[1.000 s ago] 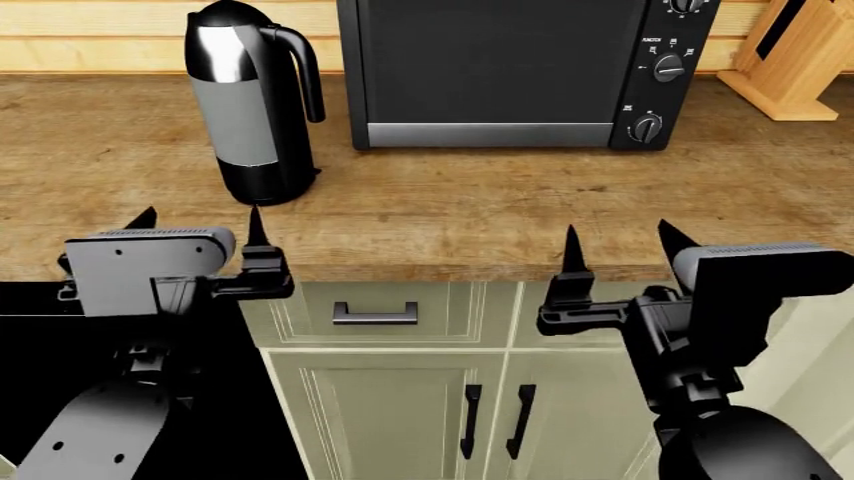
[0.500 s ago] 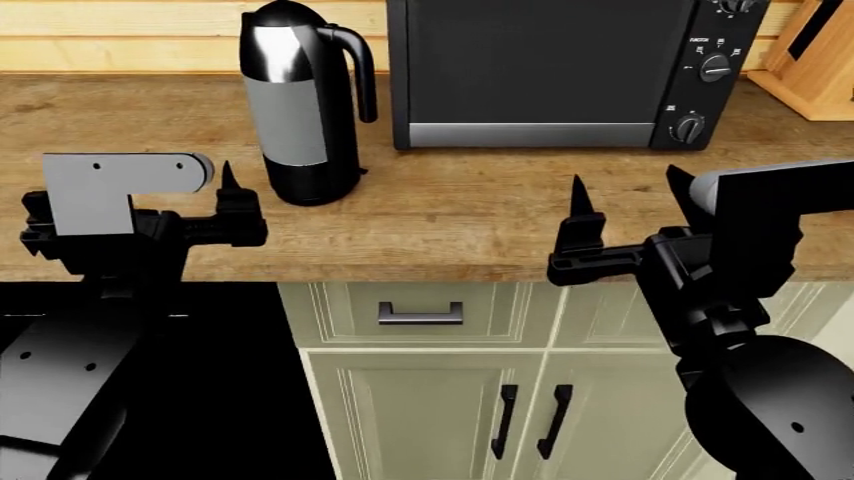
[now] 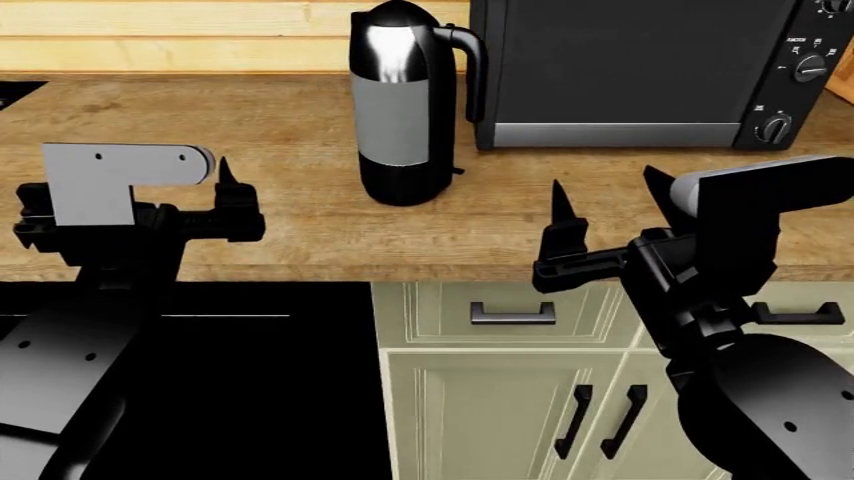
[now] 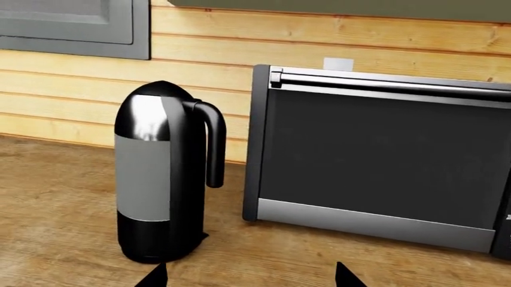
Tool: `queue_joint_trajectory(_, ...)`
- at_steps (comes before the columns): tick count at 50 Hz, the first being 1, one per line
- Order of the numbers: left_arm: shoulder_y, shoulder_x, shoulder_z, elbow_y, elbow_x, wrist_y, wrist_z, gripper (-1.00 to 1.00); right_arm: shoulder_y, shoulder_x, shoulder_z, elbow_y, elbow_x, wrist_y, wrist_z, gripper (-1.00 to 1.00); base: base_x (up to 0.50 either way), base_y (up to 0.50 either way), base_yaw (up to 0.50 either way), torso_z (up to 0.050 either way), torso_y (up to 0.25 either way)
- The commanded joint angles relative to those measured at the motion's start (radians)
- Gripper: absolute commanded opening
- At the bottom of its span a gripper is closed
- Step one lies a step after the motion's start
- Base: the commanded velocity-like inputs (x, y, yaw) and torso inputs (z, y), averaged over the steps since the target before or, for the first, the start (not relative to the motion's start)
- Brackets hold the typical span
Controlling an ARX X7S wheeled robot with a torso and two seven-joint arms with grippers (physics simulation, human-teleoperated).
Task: Press down the lever to turn on the electric kettle.
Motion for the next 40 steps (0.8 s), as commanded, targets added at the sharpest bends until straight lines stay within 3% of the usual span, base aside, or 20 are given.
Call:
queue_joint_trajectory(1, 0.002, 0.001, 0.007, -0.003, -0.004, 0.003, -0.002, 1.0, 0.002, 0.004, 0.006, -0.014, 0.019, -0.002, -0.007, 1.0, 0.0, 0.0, 0.0, 0.0, 0.0)
queue_joint_trajectory(24, 0.009, -0.004, 0.015, -0.011, -0.009, 0.011, -0.003, 1.0, -0.013, 0.01, -0.014, 0.024, 0.022, 0.03, 0.019, 1.0, 0.46, 0.1, 0.0, 0.0, 0.0)
queue_joint_trajectory(40, 0.013, -0.004, 0.015, -0.001, -0.017, 0.001, -0.01, 1.0, -0.057, 0.003, 0.028, 0.073, 0.034, 0.065, 0.051, 1.0, 0.08, 0.0, 0.0, 0.0, 0.0)
